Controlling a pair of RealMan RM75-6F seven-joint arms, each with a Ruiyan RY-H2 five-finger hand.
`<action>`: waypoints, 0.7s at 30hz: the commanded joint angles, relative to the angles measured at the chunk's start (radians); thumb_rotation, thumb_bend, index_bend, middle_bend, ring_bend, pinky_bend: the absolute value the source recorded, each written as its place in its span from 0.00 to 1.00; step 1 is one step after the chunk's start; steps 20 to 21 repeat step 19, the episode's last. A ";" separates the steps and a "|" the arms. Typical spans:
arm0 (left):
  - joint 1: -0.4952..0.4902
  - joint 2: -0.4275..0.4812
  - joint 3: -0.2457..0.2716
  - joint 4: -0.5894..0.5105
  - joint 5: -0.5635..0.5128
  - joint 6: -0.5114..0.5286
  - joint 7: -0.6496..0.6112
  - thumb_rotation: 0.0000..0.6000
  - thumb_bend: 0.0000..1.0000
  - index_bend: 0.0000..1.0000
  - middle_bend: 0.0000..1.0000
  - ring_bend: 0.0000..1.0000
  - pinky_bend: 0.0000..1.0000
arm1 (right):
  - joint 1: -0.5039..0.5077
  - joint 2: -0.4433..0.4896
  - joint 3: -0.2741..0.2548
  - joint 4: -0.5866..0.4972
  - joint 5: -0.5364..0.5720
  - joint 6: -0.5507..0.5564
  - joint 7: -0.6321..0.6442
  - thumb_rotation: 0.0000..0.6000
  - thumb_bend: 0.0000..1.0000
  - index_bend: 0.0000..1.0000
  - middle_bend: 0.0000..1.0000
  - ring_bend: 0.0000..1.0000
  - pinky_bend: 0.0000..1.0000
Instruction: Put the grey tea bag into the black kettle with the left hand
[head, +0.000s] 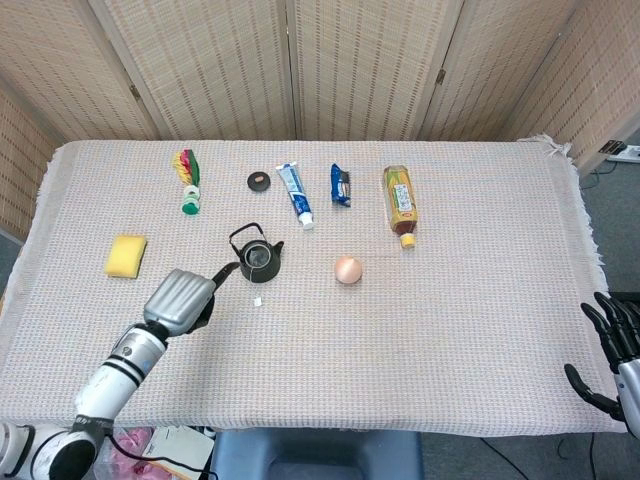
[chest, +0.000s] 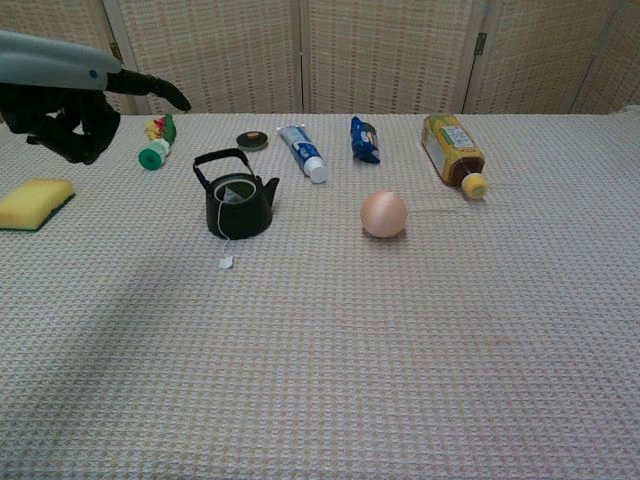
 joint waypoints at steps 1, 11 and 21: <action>0.378 0.045 0.162 0.040 0.413 0.325 -0.074 1.00 0.30 0.00 0.15 0.17 0.43 | 0.005 -0.002 0.000 -0.004 0.004 -0.010 -0.010 1.00 0.26 0.00 0.00 0.00 0.00; 0.751 -0.178 0.085 0.424 0.434 0.542 -0.165 1.00 0.26 0.00 0.00 0.02 0.28 | 0.035 -0.012 -0.006 -0.031 0.019 -0.090 -0.079 1.00 0.26 0.00 0.00 0.00 0.00; 0.836 -0.226 0.019 0.547 0.462 0.524 -0.196 1.00 0.22 0.00 0.00 0.00 0.27 | 0.041 -0.030 0.004 -0.041 0.044 -0.109 -0.140 1.00 0.26 0.00 0.00 0.00 0.00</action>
